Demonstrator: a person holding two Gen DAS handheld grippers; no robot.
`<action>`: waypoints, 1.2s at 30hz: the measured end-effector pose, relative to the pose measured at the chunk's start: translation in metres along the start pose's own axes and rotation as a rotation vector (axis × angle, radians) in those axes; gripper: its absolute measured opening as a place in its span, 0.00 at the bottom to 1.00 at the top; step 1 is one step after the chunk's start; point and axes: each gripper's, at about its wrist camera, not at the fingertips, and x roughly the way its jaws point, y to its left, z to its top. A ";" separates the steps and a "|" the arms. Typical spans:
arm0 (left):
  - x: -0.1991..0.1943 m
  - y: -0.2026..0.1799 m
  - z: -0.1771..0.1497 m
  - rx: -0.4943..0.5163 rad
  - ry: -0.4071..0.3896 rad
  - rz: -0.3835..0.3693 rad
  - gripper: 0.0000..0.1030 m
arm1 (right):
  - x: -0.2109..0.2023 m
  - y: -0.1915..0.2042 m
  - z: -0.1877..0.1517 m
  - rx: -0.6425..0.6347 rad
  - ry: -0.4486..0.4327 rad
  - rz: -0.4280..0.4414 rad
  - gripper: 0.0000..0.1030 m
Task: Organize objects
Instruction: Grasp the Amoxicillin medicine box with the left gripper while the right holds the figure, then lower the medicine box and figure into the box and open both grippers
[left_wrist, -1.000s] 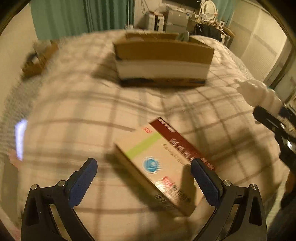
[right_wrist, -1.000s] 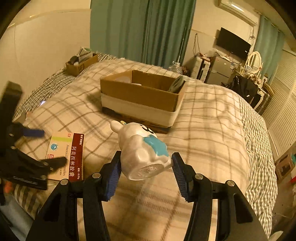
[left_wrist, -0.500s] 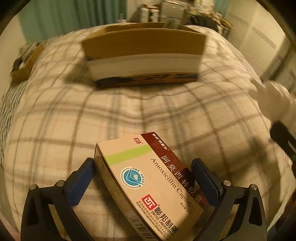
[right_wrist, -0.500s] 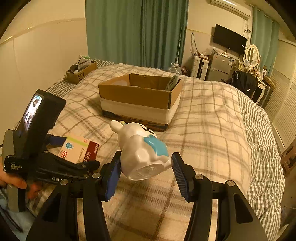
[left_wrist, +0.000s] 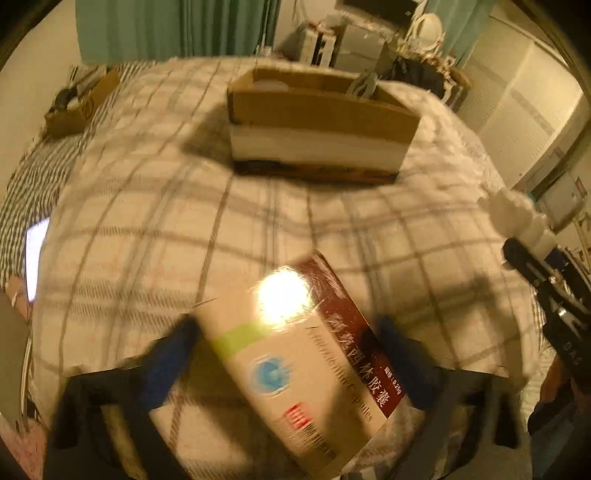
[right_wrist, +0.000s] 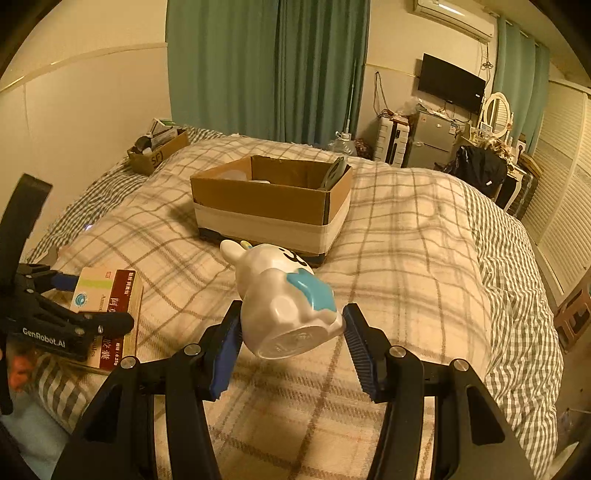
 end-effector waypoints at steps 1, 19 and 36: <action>0.000 0.001 0.004 0.003 -0.004 0.008 0.62 | 0.000 0.000 0.000 0.000 0.000 -0.002 0.52; 0.030 -0.006 -0.014 0.050 0.183 -0.077 0.97 | 0.001 0.002 -0.003 0.011 0.000 0.017 0.52; 0.007 -0.045 0.012 0.185 -0.057 -0.052 0.31 | -0.008 0.005 0.001 0.005 -0.029 0.019 0.52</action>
